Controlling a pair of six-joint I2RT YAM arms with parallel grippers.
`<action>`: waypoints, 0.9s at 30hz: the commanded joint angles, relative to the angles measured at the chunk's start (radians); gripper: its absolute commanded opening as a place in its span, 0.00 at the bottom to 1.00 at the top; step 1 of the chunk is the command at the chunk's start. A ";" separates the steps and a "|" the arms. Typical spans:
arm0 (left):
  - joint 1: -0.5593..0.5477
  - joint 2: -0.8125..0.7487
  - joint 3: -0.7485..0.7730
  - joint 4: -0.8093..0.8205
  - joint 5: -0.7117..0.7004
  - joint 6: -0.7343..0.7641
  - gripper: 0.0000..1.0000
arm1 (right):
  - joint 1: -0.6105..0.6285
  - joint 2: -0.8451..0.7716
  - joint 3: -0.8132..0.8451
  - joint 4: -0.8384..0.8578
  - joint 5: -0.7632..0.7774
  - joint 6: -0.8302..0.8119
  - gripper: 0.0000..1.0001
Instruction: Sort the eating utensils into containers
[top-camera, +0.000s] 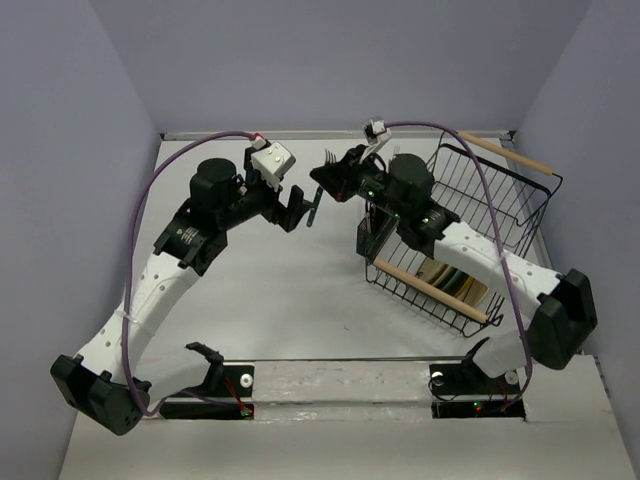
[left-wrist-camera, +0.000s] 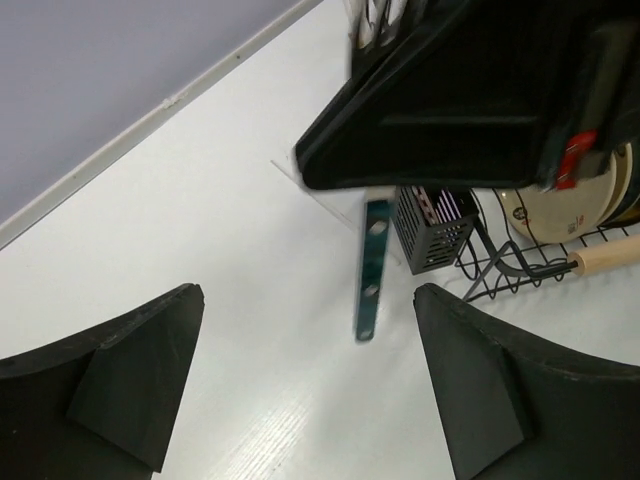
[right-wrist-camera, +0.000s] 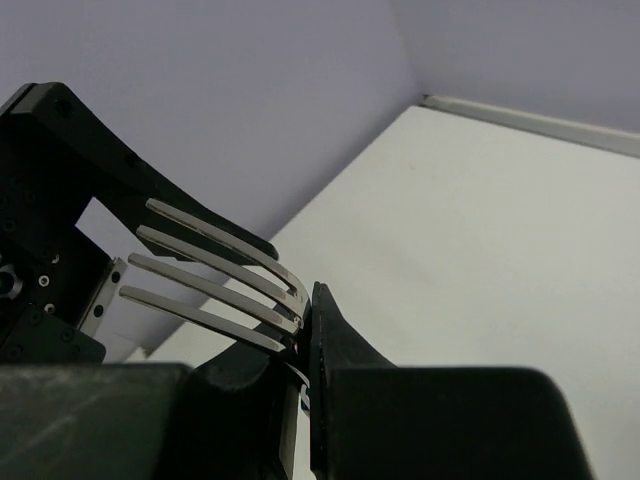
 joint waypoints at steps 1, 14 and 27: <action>-0.002 -0.031 -0.023 0.074 -0.038 0.010 0.99 | -0.009 -0.186 -0.006 -0.208 0.210 -0.294 0.00; 0.000 0.111 -0.023 0.103 -0.178 -0.023 0.99 | -0.009 -0.355 -0.139 -0.423 0.557 -0.364 0.00; 0.000 0.145 -0.084 0.123 -0.215 0.013 0.99 | -0.027 -0.343 -0.245 -0.229 0.520 -0.376 0.00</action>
